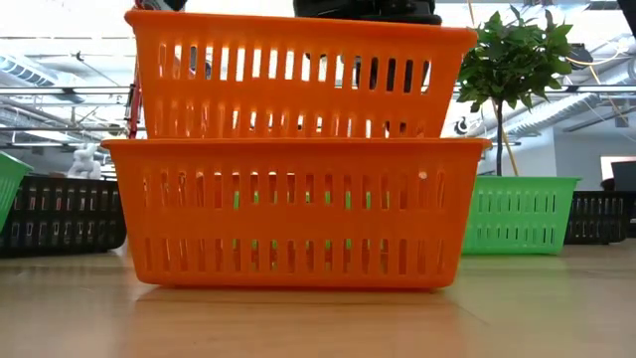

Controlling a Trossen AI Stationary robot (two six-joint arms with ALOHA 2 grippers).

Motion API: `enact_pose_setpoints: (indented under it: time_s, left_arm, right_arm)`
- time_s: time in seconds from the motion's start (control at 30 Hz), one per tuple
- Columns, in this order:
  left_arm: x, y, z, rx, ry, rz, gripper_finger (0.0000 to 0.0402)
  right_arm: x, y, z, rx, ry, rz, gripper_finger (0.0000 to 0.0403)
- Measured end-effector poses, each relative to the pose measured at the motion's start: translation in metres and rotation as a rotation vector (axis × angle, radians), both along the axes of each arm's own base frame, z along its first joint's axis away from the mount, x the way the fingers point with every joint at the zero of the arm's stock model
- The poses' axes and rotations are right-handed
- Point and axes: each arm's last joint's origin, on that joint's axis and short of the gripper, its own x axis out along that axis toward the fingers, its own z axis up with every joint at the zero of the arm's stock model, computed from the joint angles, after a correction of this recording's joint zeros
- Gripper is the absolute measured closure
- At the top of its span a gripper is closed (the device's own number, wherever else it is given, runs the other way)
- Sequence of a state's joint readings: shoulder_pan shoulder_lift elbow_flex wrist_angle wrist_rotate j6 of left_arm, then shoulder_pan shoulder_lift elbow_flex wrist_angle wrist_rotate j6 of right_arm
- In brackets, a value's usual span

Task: Stack baskets by color
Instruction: Stack the right orange bin on top of the left orange bin, then stack the bottom black bin on top of the left black bin

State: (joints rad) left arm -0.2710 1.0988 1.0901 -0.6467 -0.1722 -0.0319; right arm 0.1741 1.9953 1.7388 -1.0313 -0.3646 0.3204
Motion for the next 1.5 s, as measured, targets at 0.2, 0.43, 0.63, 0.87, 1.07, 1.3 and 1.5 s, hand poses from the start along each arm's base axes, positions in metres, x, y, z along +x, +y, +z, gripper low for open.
enact_pose_setpoints:
  time_s: [0.2, 0.43, 0.63, 0.87, 1.07, 1.3, 1.5]
  left_arm:
    - [0.000, 0.000, 0.000, 0.000, 0.000, 0.000, 0.0364]
    - [0.000, 0.000, 0.000, 0.000, 0.001, -0.001, 0.0364]
    - [0.000, 0.000, 0.000, 0.000, 0.001, -0.001, 0.0364]
    - [0.000, 0.000, 0.000, -0.001, 0.001, -0.001, 0.0364]
    - [0.000, -0.001, 0.000, -0.019, 0.005, 0.008, 0.0364]
    - [-0.005, -0.011, -0.009, -0.029, 0.050, -0.022, 0.0364]
    - [-0.018, -0.030, -0.043, 0.003, 0.195, -0.104, 0.0364]
  right_arm:
    - [-0.001, 0.000, -0.005, 0.002, 0.006, 0.000, 0.0394]
    - [-0.002, 0.000, -0.010, 0.001, 0.010, 0.001, 0.0363]
    - [0.001, 0.000, -0.009, 0.006, -0.020, 0.001, 0.0332]
    - [0.001, 0.001, -0.007, 0.001, -0.046, 0.018, 0.0317]
    - [-0.012, 0.018, 0.017, -0.134, -0.148, 0.056, 0.0317]
    - [-0.041, 0.056, 0.052, -0.350, -0.311, 0.120, 0.0316]
    - [-0.063, 0.085, 0.068, -0.502, -0.424, 0.137, 0.0316]
